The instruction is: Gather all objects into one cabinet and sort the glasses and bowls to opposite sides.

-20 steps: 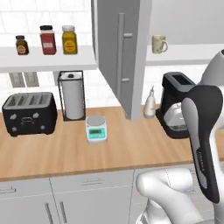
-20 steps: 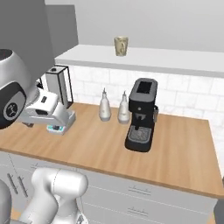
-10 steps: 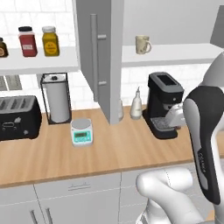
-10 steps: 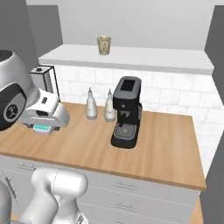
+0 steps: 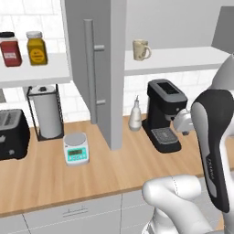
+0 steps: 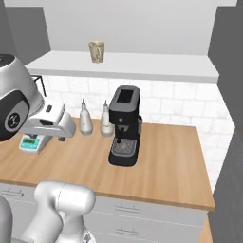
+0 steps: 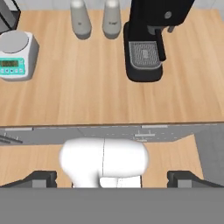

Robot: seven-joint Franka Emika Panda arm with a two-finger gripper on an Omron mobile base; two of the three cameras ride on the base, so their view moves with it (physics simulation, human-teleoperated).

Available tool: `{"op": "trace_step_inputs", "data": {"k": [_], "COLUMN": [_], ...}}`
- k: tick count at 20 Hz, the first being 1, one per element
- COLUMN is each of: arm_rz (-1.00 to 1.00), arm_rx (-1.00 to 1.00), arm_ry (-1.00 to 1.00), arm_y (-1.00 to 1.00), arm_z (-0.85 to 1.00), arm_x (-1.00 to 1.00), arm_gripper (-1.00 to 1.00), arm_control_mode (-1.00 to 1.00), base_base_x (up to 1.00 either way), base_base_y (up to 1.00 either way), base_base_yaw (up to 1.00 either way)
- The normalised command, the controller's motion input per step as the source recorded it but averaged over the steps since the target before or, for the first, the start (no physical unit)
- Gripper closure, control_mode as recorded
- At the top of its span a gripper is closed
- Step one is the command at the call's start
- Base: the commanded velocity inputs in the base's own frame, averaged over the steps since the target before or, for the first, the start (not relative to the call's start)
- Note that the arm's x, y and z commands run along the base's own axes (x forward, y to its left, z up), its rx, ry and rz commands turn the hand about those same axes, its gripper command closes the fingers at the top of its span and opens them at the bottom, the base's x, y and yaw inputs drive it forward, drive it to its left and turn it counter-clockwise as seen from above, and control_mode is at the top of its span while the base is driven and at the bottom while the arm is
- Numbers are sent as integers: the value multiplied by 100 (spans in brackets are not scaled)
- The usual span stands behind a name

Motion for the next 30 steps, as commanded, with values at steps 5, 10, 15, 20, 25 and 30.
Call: {"op": "trace_step_inputs", "data": {"k": [5,10,15,20,25,30], "arm_rz": [0,1,9,7,10,10], "arm_rx": [0,0,4,2,0,0], "arm_ry": [0,-4,-24,-36,-39,-18], "arm_y": [0,-8,-19,-4,0,0], "arm_z": [0,2,48,57,44,30], "arm_x": [0,6,5,8,11,37], "arm_gripper": [-100,-100,-100,-100,-100,-100], "arm_control_mode": [100,-100,-100,-100,-100,-100], "base_base_x": [57,32,0,0,0,0], "base_base_y": [0,-4,0,0,0,0], "base_base_yaw": [-2,0,0,0,0,0]}}
